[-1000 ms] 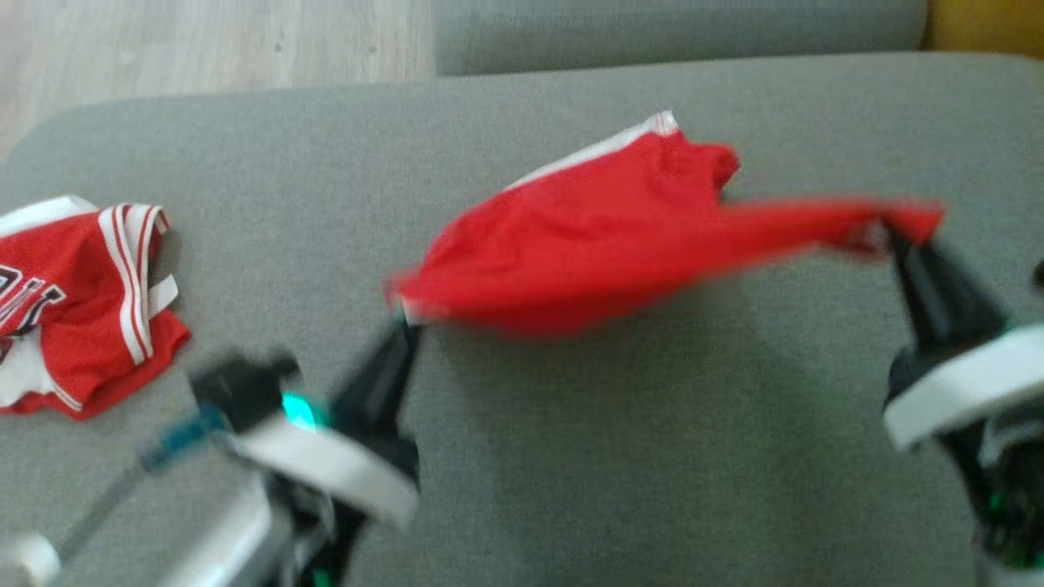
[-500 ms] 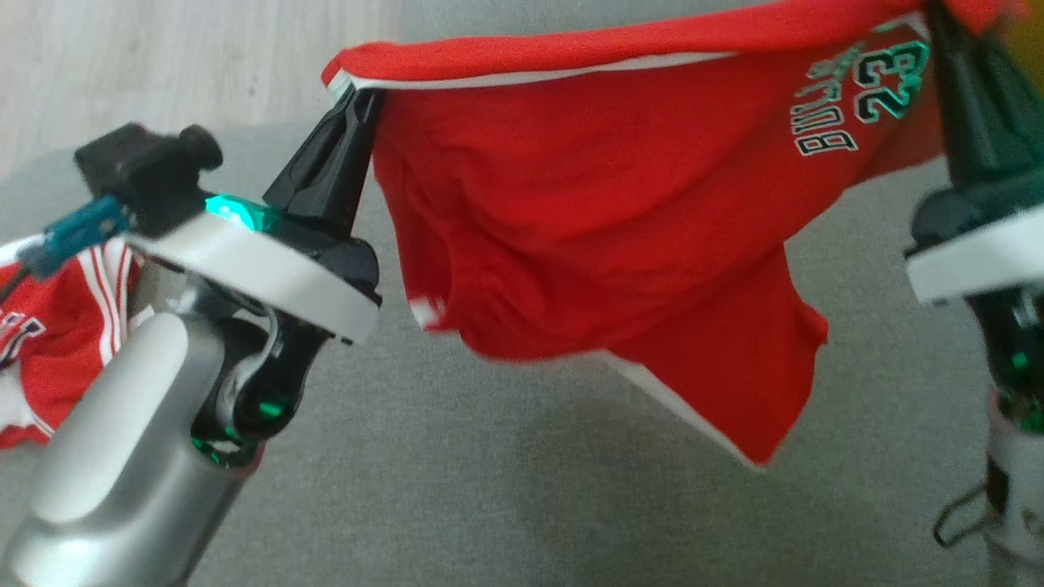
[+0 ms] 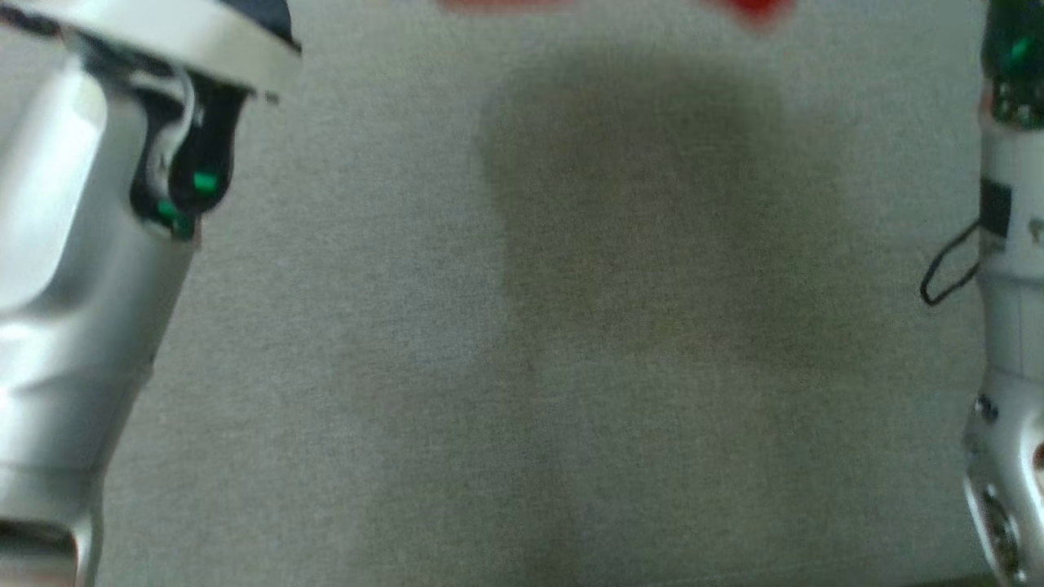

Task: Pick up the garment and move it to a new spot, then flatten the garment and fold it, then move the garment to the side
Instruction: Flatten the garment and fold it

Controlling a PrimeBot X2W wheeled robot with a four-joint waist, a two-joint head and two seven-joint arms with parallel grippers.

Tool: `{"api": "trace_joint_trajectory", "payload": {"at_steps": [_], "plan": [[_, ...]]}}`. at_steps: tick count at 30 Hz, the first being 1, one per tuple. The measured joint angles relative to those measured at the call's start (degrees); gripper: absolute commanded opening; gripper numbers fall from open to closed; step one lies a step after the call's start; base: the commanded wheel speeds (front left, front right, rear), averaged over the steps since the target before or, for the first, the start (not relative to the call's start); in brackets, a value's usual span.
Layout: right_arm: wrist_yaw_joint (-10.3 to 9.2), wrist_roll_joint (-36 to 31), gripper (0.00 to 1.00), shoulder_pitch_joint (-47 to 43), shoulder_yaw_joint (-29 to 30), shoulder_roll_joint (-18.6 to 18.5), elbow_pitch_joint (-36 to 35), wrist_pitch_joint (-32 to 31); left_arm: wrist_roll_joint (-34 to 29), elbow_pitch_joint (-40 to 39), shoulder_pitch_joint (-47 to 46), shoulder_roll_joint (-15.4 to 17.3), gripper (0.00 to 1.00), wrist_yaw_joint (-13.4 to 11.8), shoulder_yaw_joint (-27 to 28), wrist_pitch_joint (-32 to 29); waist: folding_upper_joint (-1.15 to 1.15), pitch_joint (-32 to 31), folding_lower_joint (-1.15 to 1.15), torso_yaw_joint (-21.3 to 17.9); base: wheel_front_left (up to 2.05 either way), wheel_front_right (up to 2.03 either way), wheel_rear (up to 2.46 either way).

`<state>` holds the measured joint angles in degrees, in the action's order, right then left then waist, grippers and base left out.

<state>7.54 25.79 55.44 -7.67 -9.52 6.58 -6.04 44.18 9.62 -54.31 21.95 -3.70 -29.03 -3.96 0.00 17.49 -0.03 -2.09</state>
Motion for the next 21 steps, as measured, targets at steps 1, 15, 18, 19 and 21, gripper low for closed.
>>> {"api": "trace_joint_trajectory", "payload": {"at_steps": [1, 15, 18, 19, 21], "plan": [[0.00, 0.0, 0.00, 1.4, -0.2, 0.0, 1.7, 1.7, -0.7, 1.4, -1.4, -0.5, 0.00, 0.8, 0.0, 1.4, 0.00, 0.6, 0.00, -0.2, 0.00, 0.00, 0.00], [0.00, -4.8, 0.00, -27.4, -0.9, 0.7, 5.4, -2.6, -5.0, 10.3, 14.0, -2.3, 0.00, 7.7, -7.8, 15.2, 0.00, -0.3, 0.03, -0.6, 0.00, 0.00, 0.00], [0.00, -5.9, 0.00, -37.6, -0.1, 2.6, 2.5, -4.3, -5.0, 9.6, 23.1, -2.4, 0.00, 7.0, -8.7, 17.0, 0.00, -1.6, 0.03, -0.6, 0.00, 0.00, 0.00], [0.00, -6.3, 0.00, -40.5, 0.1, 3.0, 1.1, -5.1, -5.0, 9.1, 26.0, -2.4, 0.00, 6.7, -9.1, 17.2, 0.00, -2.2, 0.04, -0.6, 0.00, 0.00, 0.00], [0.00, -6.4, 0.00, -45.4, 0.4, 3.7, -2.3, -7.5, -4.8, 7.8, 31.3, -2.3, 0.00, 6.3, -9.8, 17.4, 0.00, -3.2, 0.04, -0.5, 0.00, 0.00, 0.00]]}}
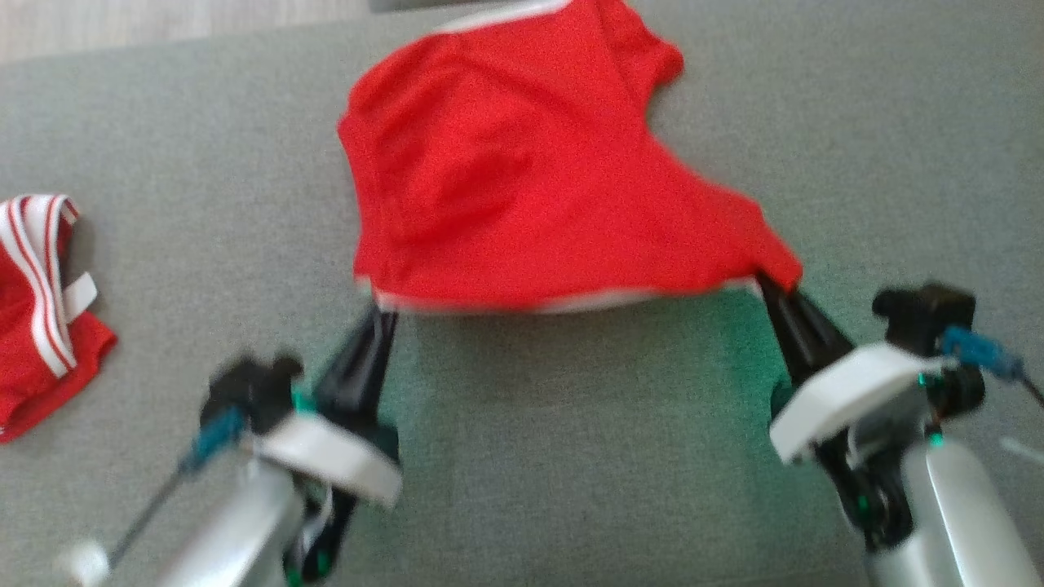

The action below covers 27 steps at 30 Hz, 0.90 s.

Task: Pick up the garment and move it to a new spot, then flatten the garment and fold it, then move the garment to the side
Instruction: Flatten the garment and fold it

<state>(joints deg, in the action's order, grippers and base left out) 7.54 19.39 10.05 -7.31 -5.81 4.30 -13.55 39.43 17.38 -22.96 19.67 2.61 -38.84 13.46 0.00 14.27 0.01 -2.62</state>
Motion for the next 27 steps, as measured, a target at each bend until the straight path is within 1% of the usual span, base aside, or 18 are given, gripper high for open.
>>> {"api": "trace_joint_trajectory", "payload": {"at_steps": [4, 8, 11, 13, 14, 16, 17, 18, 21, 24, 27], "plan": [[0.00, -1.8, 0.00, -7.0, 1.2, 0.7, -7.1, -6.3, 1.5, -3.8, 8.5, 1.2, 0.00, -1.3, -0.9, -0.3, 0.00, -2.3, 0.00, 0.2, 0.00, 0.00, 0.00], [0.00, -2.9, 0.00, -14.0, 3.4, 1.0, -14.1, -15.7, 3.9, -9.6, 14.9, 4.0, 0.00, -3.5, -2.8, -6.5, 0.00, -4.5, 0.01, 0.5, 0.00, 0.00, 0.00], [0.00, -3.6, 0.00, -20.4, 5.5, 1.0, -19.5, -22.8, 6.0, -15.8, 20.4, 6.4, 0.00, -6.3, -4.3, -12.1, 0.00, -6.0, 0.01, 0.8, 0.00, 0.00, 0.00], [0.00, -4.3, 0.00, -24.1, 7.3, 1.0, -23.2, -26.6, 7.0, -20.2, 24.1, 7.6, 0.00, -8.4, -5.0, -14.5, 0.00, -6.8, 0.01, 1.1, 0.00, 0.00, 0.00], [0.00, -4.6, 0.00, -25.5, 7.9, 1.0, -25.1, -28.1, 7.3, -22.5, 25.6, 8.0, 0.00, -9.4, -5.4, -15.5, 0.00, -7.2, 0.01, 1.4, 0.00, 0.00, 0.00], [0.00, -4.9, 0.00, -26.5, 9.0, 1.2, -28.3, -28.8, 8.2, -26.2, 27.3, 8.2, 0.00, -10.5, -5.5, -16.0, 0.00, -7.6, 0.01, 1.8, 0.00, 0.00, 0.00], [0.00, -5.4, 0.00, -25.4, 9.4, 1.2, -30.0, -28.5, 8.6, -28.6, 27.0, 8.0, 0.00, -11.1, -5.4, -16.3, 0.00, -7.8, 0.00, 2.4, 0.00, 0.00, 0.00], [0.00, -5.4, 0.00, -24.3, 9.3, 1.0, -30.0, -27.9, 8.5, -29.0, 26.4, 8.0, 0.00, -11.2, -5.4, -16.7, 0.00, -7.8, 0.00, 2.7, 0.00, 0.00, 0.00], [0.00, -5.1, 0.00, -18.3, 7.9, -1.1, -28.2, -25.3, 9.2, -28.6, 23.4, 6.1, 0.00, -10.9, -4.8, -16.9, 0.00, -7.3, 0.00, 3.3, 0.00, 0.00, 0.00], [0.00, -3.9, 0.00, -8.8, 6.4, -3.8, -23.7, -22.5, 9.4, -25.2, 17.9, 3.5, 0.00, -10.1, -4.0, -17.0, 0.00, -5.9, -0.02, 4.0, 0.00, 0.00, 0.00], [0.00, -2.2, 0.00, 1.6, 4.4, -5.1, -17.4, -20.6, 9.8, -20.7, 11.5, 0.6, 0.00, -9.9, -2.7, -17.0, 0.00, -4.1, -0.02, 4.8, 0.00, 0.00, 0.00]]}}
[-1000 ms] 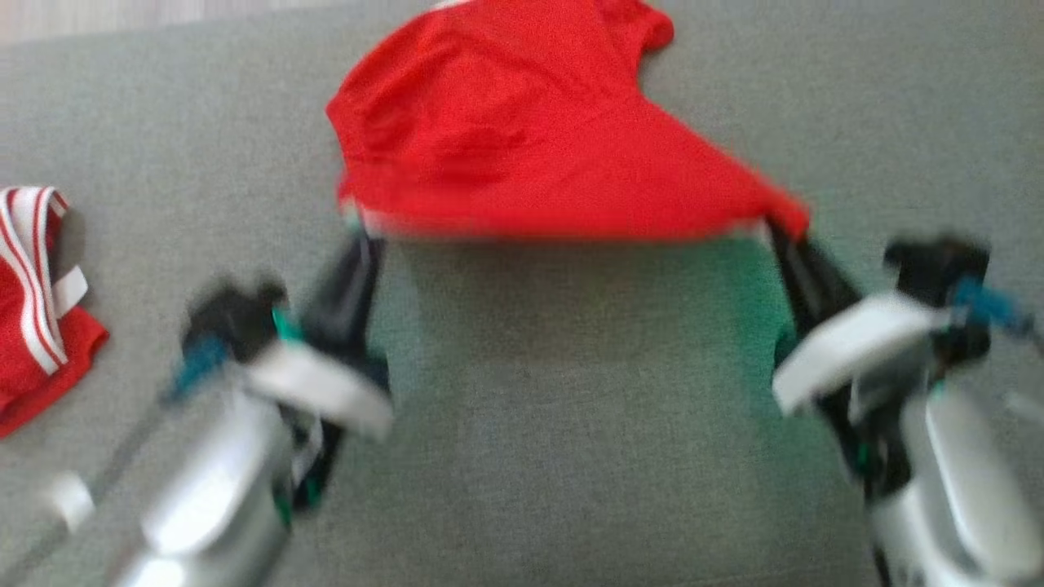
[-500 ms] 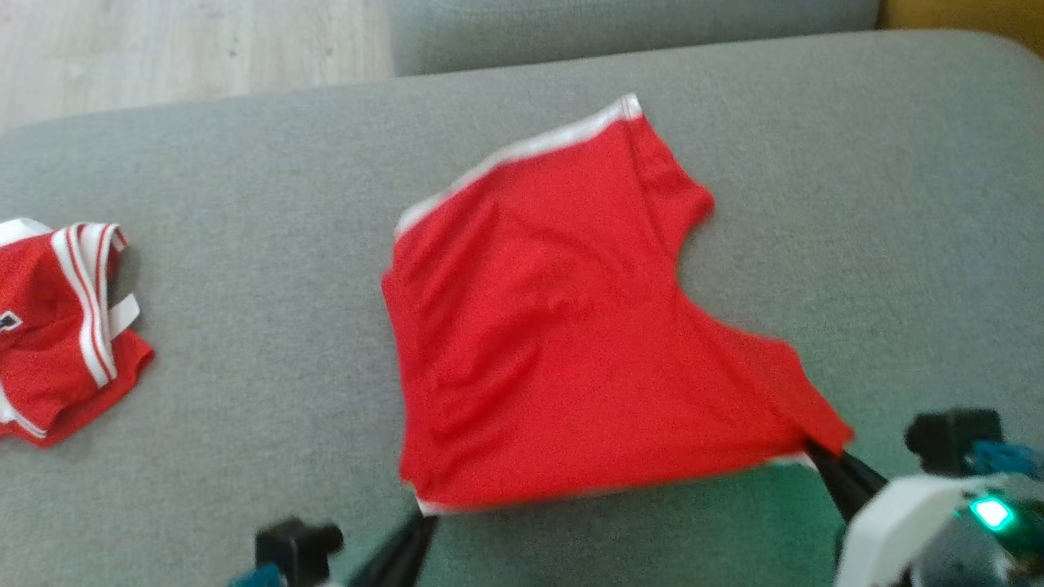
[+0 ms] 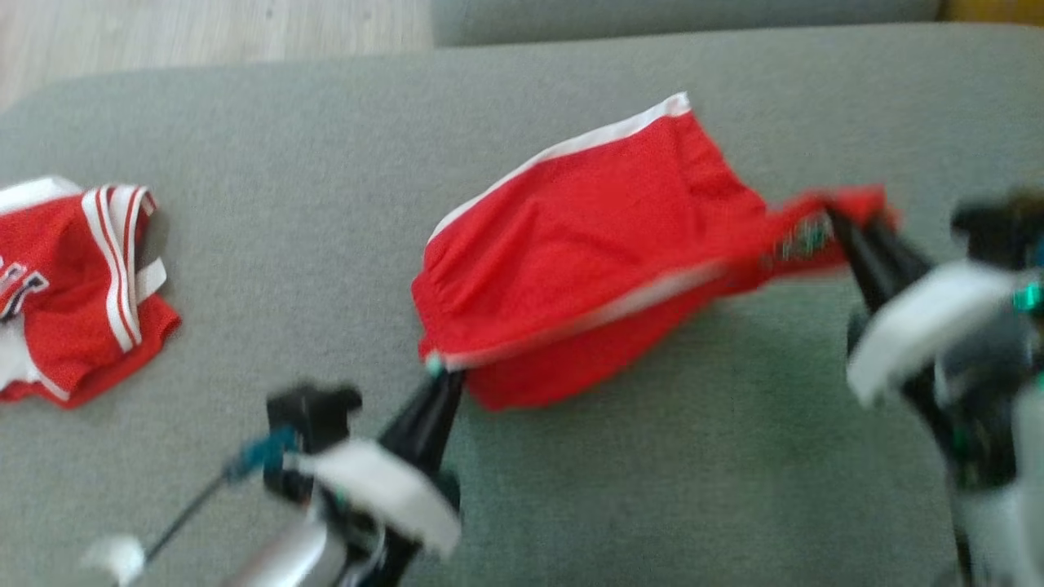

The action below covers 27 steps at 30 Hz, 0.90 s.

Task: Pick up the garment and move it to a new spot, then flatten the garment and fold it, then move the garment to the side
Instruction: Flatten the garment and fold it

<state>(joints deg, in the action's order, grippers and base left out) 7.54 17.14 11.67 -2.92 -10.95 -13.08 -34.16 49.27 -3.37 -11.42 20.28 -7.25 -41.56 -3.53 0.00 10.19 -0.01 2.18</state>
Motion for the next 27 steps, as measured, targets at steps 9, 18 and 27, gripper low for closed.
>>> {"api": "trace_joint_trajectory", "payload": {"at_steps": [9, 18, 27], "plan": [[0.00, 3.3, 0.00, 21.0, -5.2, -2.3, 19.4, 4.2, -1.5, 15.8, -15.0, -8.9, 0.00, -0.7, 1.6, 1.3, 0.00, 7.1, -0.01, 3.2, 0.00, 0.00, 0.00], [0.00, 4.8, 0.58, 28.4, -9.1, -2.2, 31.7, 7.5, -2.8, 26.4, -23.0, -12.9, 0.26, -0.3, 2.9, 5.0, 0.00, 12.2, 0.00, 5.6, 0.00, 0.00, 0.00], [0.00, 7.4, 1.00, 30.1, -11.4, -2.3, 37.2, 12.1, -2.7, 29.6, -24.3, -13.8, 1.00, 3.9, 2.6, 7.8, 0.00, 11.7, 0.01, 5.8, 0.00, 0.00, 0.00]]}}
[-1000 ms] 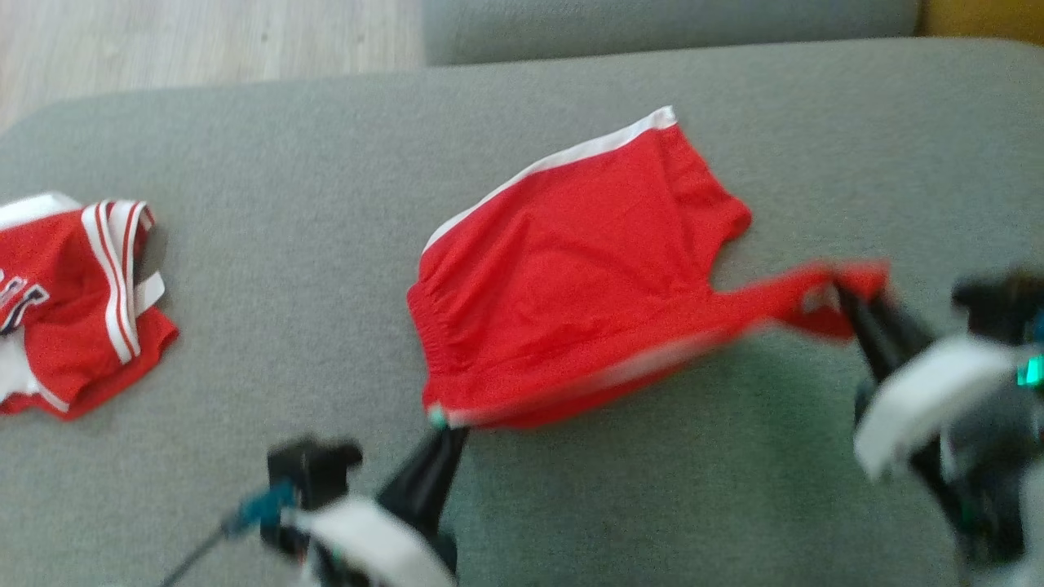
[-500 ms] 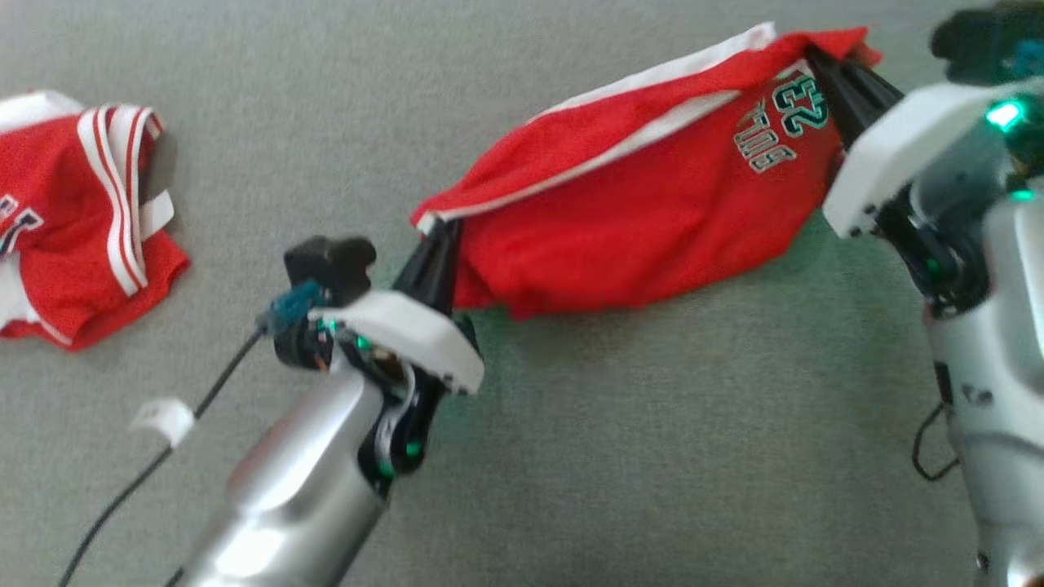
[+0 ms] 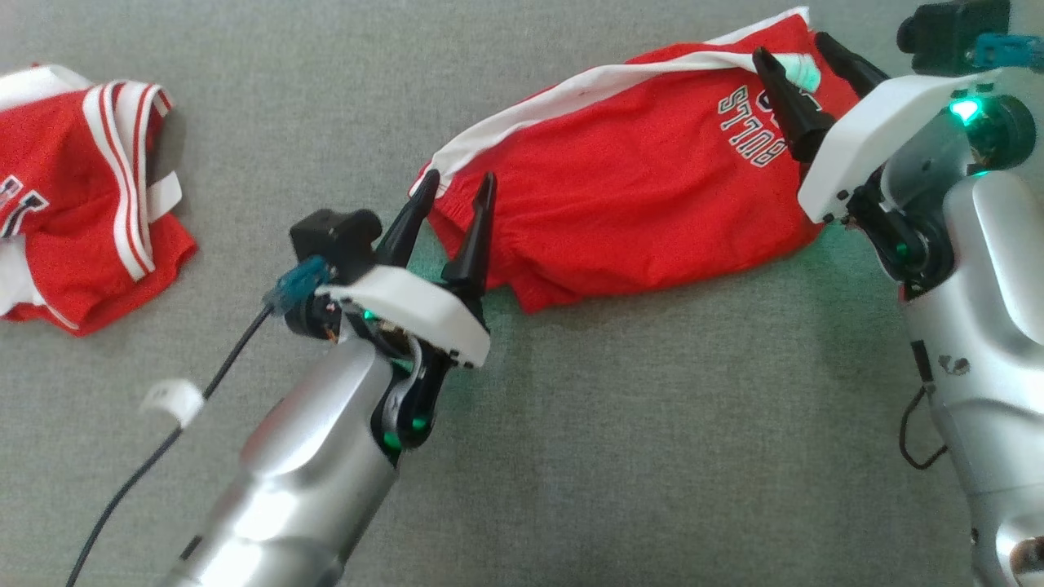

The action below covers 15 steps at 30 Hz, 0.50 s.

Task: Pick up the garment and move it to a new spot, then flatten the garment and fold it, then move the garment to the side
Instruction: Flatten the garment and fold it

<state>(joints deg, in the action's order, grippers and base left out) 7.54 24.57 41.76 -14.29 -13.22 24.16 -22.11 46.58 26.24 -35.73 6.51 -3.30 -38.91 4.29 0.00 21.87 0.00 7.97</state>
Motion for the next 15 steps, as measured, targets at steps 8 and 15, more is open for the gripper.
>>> {"api": "trace_joint_trajectory", "payload": {"at_steps": [8, 15], "plan": [[0.00, 2.8, 1.00, -3.7, 0.8, -2.2, -0.2, 1.9, -1.6, -2.7, 8.4, 5.2, 1.00, 1.5, 1.1, 8.5, 0.00, -4.8, 0.01, -0.4, 0.00, 0.00, 0.00], [0.00, 3.9, 1.00, -7.1, 6.8, -1.9, 2.7, 2.5, -10.2, -6.6, 11.1, 7.3, 1.00, 1.8, 8.4, 10.2, 0.00, -5.7, 0.01, 0.5, 0.00, 0.00, 0.00]]}}
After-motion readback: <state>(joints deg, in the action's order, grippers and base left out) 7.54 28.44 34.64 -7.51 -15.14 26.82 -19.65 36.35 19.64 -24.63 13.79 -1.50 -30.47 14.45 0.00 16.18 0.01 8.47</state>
